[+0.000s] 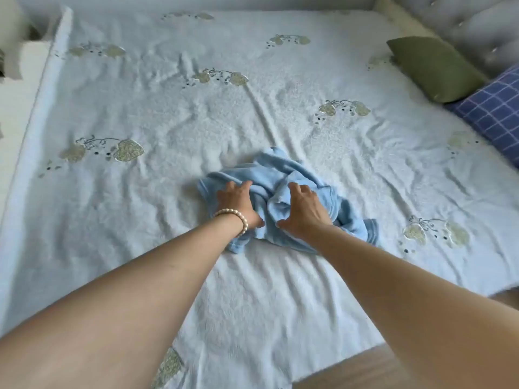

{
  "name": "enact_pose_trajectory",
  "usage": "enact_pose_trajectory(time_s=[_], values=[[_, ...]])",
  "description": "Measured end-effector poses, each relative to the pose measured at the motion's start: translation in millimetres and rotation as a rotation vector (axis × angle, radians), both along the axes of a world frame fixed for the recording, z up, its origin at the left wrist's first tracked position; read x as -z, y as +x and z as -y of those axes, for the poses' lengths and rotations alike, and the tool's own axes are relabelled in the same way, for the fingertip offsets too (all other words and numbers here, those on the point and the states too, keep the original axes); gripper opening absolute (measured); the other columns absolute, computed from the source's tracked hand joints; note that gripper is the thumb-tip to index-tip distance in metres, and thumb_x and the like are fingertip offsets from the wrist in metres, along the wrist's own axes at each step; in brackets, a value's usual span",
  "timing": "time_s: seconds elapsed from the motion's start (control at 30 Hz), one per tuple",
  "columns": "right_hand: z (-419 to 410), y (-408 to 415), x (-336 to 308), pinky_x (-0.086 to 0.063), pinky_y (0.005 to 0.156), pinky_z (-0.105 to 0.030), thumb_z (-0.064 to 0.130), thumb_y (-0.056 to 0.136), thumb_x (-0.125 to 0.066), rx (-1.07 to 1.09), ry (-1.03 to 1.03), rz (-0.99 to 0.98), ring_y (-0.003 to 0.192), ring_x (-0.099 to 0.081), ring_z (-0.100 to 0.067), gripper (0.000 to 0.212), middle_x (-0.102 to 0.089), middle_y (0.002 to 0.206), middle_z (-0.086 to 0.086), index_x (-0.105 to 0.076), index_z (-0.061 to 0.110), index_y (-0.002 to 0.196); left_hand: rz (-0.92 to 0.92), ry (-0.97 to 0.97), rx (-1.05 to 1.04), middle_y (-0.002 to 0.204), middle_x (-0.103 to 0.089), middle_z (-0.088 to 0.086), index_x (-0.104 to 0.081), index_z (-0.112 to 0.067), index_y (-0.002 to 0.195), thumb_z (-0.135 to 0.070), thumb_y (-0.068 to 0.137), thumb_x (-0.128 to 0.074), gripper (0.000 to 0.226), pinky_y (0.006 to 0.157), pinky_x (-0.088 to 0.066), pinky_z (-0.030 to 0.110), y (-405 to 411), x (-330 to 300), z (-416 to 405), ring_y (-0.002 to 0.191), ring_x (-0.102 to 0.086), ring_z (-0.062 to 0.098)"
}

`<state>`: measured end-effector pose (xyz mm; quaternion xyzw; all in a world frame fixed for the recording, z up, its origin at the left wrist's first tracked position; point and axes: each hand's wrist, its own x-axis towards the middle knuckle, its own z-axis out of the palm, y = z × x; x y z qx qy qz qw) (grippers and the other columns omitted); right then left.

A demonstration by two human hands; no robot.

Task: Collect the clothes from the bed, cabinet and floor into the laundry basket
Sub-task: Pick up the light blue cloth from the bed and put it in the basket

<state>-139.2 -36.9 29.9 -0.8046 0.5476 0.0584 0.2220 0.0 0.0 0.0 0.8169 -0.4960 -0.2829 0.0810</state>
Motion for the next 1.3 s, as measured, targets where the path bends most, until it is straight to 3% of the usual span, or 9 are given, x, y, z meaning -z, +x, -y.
enact_pose_trajectory(time_s=[0.2,0.4,0.53,0.7,0.83,1.0,1.13,1.23,1.3], values=[[54,16,71,-0.045,0.097,-0.054,0.043,0.059,-0.088,-0.004,0.028,-0.214,0.143,-0.016,-0.034,0.119,-0.012,0.156,-0.009,-0.013,0.024,0.150,-0.044,0.164,-0.089,0.159,0.013,0.014,0.001,-0.035,0.152,-0.040,0.064,-0.084,0.122,0.120,-0.009,0.054,0,59,44,0.146,0.006,0.045],[69,6,127,-0.023,0.103,-0.077,0.044,0.052,-0.092,-0.013,0.136,-0.424,0.144,0.026,-0.045,0.159,0.044,0.152,-0.012,0.040,0.036,0.141,-0.074,0.169,-0.178,0.148,0.047,0.006,0.027,-0.053,0.139,-0.044,0.049,-0.090,0.148,0.109,-0.015,0.072,0,114,61,0.137,0.033,0.049],[75,-11,145,-0.040,0.101,-0.064,0.015,0.076,-0.078,0.069,0.093,-0.383,0.148,0.002,-0.043,0.124,0.024,0.160,-0.014,0.018,0.039,0.151,-0.042,0.209,-0.167,0.151,0.041,0.005,0.003,-0.051,0.146,-0.040,0.055,-0.086,0.128,0.108,-0.024,0.068,0,135,72,0.142,0.021,0.049],[83,-23,145,-0.048,0.085,-0.044,-0.005,0.084,-0.056,0.108,-0.053,-0.134,0.121,-0.044,-0.039,0.054,-0.036,0.137,-0.018,-0.044,0.017,0.132,0.005,-0.019,-0.194,0.139,-0.034,0.017,-0.057,-0.017,0.108,-0.018,0.075,-0.061,0.032,0.095,-0.047,0.042,4,138,74,0.114,-0.050,0.045],[86,-16,120,-0.041,0.074,-0.035,0.001,0.071,-0.066,0.165,-0.086,0.097,0.102,-0.056,-0.035,0.039,-0.056,0.110,-0.016,-0.052,0.013,0.104,-0.096,-0.181,-0.318,0.110,-0.061,0.020,-0.058,-0.005,0.094,-0.014,0.080,-0.056,0.017,0.073,-0.042,0.031,13,115,70,0.099,-0.061,0.039],[91,-6,69,-0.043,0.073,-0.036,0.004,0.078,-0.055,0.356,-0.182,0.382,0.092,-0.058,-0.034,0.025,-0.063,0.100,-0.016,-0.056,0.010,0.102,-0.121,-0.304,-0.566,0.113,-0.063,0.018,-0.057,-0.005,0.107,-0.017,0.083,-0.054,0.027,0.078,-0.041,0.029,28,75,67,0.105,-0.060,0.036],[95,-7,30,-0.046,0.069,-0.033,0.002,0.078,-0.053,0.586,-0.100,0.569,0.082,-0.058,-0.026,0.018,-0.060,0.078,-0.004,-0.058,0.012,0.092,-0.041,0.085,-0.212,0.135,-0.049,0.016,-0.051,-0.017,0.123,-0.039,0.070,-0.067,0.059,0.090,-0.045,0.033,29,59,64,0.118,-0.054,0.033],[94,-9,3,-0.046,0.061,-0.031,0.002,0.074,-0.056,0.714,0.030,0.740,0.073,-0.059,-0.026,0.010,-0.059,0.069,-0.006,-0.060,0.011,0.075,-0.103,0.303,-0.071,0.159,-0.006,0.016,-0.006,-0.024,0.152,-0.042,0.068,-0.080,0.113,0.115,-0.023,0.044,6,33,63,0.145,-0.019,0.037],[94,-8,-25,-0.042,0.052,-0.027,-0.003,0.074,-0.057,0.808,0.143,0.956,0.061,-0.053,-0.021,0.017,-0.052,0.060,-0.006,-0.055,0.010,0.064,-0.053,0.371,0.078,0.156,0.025,0.017,0.034,-0.026,0.144,-0.050,0.059,-0.084,0.147,0.119,-0.007,0.053,-14,14,57,0.148,0.007,0.040]])
